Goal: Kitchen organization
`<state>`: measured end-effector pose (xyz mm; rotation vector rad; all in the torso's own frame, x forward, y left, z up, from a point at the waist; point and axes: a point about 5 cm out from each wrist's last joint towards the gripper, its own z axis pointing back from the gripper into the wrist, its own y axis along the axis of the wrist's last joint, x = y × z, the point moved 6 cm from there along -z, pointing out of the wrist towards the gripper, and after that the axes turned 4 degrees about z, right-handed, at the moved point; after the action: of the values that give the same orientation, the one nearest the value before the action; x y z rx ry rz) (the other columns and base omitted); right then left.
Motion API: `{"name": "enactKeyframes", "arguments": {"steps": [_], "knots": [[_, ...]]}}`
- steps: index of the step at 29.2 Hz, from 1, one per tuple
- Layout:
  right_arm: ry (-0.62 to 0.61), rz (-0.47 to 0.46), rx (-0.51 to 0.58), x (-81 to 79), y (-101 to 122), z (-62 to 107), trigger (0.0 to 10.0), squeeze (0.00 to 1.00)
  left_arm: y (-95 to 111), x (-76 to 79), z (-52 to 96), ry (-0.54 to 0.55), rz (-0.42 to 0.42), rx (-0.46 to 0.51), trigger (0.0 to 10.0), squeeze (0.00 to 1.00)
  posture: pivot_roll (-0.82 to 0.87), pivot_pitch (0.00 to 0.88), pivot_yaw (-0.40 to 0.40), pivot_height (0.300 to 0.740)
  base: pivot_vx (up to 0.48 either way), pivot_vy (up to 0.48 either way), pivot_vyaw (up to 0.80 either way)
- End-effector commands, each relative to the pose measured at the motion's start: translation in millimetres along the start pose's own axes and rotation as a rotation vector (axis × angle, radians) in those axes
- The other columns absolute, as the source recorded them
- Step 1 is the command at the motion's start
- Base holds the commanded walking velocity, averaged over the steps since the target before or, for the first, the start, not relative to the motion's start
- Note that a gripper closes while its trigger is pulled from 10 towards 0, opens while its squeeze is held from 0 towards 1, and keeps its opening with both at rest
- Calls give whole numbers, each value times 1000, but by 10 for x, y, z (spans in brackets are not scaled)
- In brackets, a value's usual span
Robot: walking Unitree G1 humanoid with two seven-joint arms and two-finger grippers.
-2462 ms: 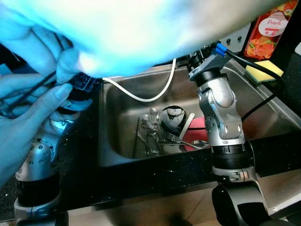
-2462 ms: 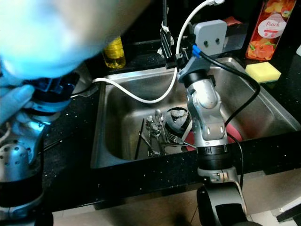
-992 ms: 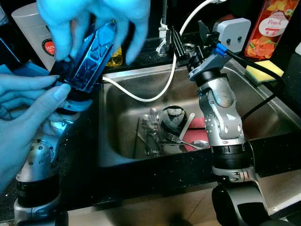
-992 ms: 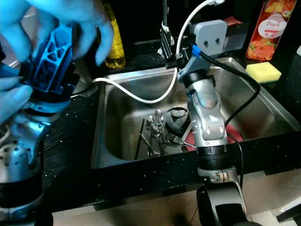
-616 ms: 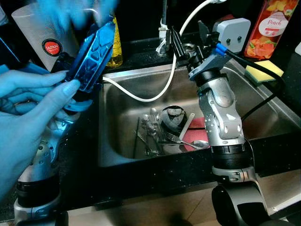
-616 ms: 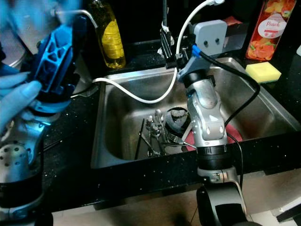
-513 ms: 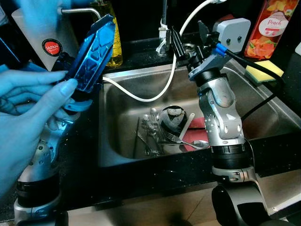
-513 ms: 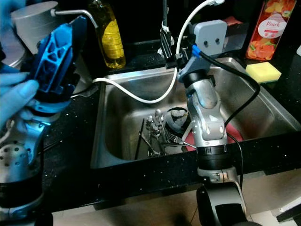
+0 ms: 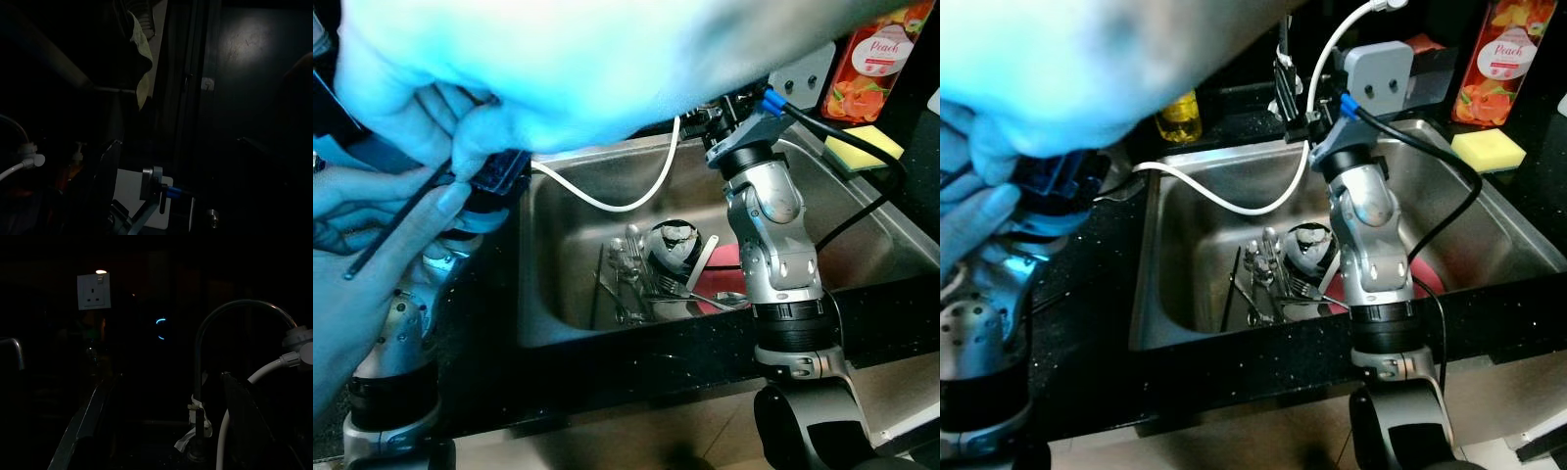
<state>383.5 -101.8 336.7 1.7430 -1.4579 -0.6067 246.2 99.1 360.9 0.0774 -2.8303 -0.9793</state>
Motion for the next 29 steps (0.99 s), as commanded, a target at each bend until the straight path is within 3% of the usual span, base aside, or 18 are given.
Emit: {"name": "enactKeyframes", "arguments": {"steps": [1, 14, 18, 21, 29], "knots": [[13, -4, 21, -37, 64, -34, 10000, 0, -1, -17, 16, 6, -9, 1, 10000, 0, -83, 0, 88, 740, 0, 0, 0], [-4, -8, 24, 4, 78, -24, 10000, 0, -2, -54, 26, 23, -20, -8, 10000, 0, -84, 0, 96, 740, 0, 0, 0], [-93, -208, 55, 201, 190, -68, 10000, 0, -10, -158, 61, 81, -61, -24, 10000, 0, -81, 0, 91, 740, 0, 0, 0], [-104, -184, 66, 263, 230, -84, 10000, 0, -18, -188, 61, 81, -56, -20, 10000, 0, -83, 0, 93, 740, 0, 0, 0], [-73, -109, 63, 202, 226, -79, 10000, 0, -16, -181, 58, 76, -57, -17, 10000, 0, -82, 0, 90, 740, 0, 0, 0]]}}
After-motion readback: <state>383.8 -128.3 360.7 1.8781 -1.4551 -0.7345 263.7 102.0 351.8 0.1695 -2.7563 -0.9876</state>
